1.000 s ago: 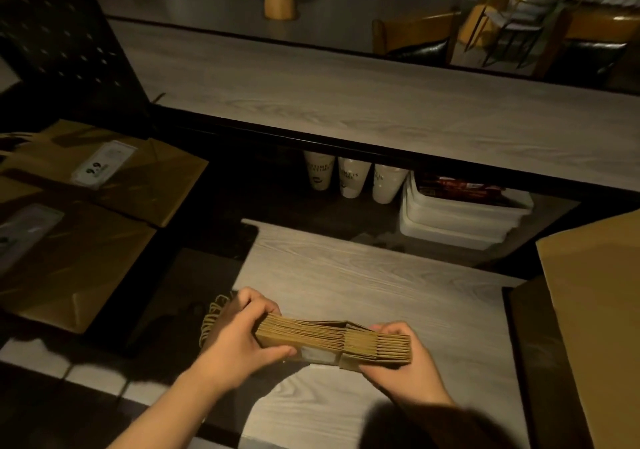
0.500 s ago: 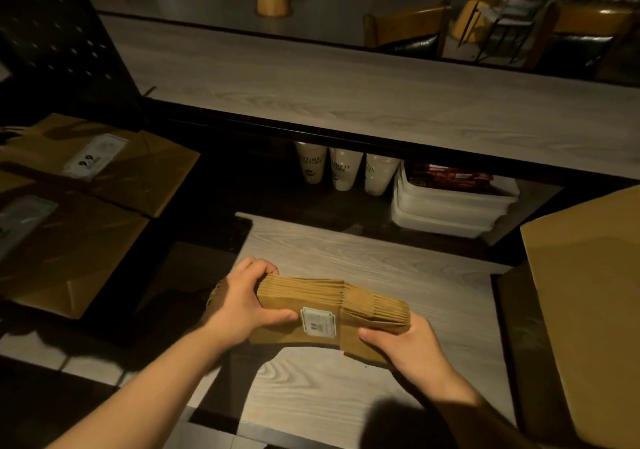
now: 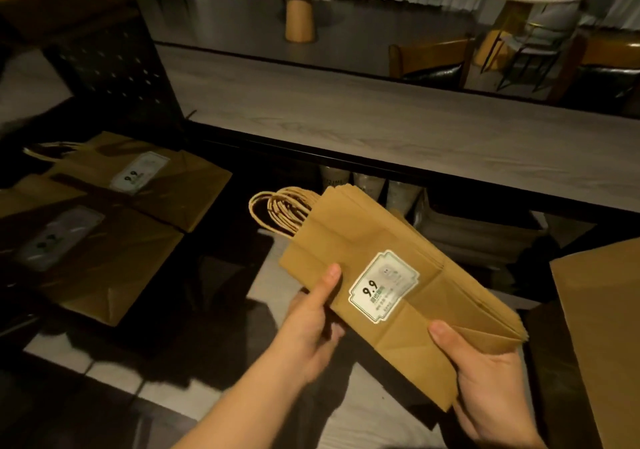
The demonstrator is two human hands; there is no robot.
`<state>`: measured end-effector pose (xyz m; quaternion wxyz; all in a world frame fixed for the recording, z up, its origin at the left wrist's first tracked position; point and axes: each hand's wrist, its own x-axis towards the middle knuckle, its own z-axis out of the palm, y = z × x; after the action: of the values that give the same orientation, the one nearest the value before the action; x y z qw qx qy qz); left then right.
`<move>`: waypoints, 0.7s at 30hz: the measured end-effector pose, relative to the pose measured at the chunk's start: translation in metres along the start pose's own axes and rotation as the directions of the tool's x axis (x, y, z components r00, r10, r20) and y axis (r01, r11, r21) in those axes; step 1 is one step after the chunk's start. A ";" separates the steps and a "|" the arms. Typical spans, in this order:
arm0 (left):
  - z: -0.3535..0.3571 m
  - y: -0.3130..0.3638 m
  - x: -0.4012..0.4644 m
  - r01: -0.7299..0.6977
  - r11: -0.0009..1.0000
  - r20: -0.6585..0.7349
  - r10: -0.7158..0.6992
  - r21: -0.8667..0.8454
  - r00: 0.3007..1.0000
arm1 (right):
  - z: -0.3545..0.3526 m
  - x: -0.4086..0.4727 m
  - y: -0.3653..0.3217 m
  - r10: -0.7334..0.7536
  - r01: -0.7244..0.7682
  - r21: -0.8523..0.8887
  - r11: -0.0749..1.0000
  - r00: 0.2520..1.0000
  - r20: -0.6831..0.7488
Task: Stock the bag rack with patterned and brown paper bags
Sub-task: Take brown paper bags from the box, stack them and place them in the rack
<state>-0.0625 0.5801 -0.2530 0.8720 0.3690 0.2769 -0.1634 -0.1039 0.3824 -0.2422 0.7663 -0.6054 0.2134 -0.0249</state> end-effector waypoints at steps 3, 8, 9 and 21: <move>0.023 0.020 -0.023 -0.224 0.973 0.000 0.225 -0.061 0.974 | 0.015 -0.009 -0.018 0.008 -0.018 0.129 0.991 0.997 0.079; 0.039 0.058 -0.056 -0.311 0.926 0.010 0.320 -0.213 0.947 | 0.041 -0.011 -0.035 0.096 -0.150 0.252 0.956 0.972 0.216; 0.037 0.067 -0.060 -0.351 0.915 -0.028 0.352 -0.198 0.935 | 0.049 -0.010 -0.036 0.117 -0.179 0.247 0.952 0.962 0.248; -0.033 0.166 -0.091 -0.586 0.801 -0.439 0.485 -0.123 0.756 | 0.174 -0.011 -0.031 0.228 -0.299 0.048 0.953 0.811 0.538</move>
<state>-0.0652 0.7240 -0.1250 0.8492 0.3434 0.3431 0.2079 -0.0450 0.5368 -0.1790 0.8290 -0.5021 0.0750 0.2347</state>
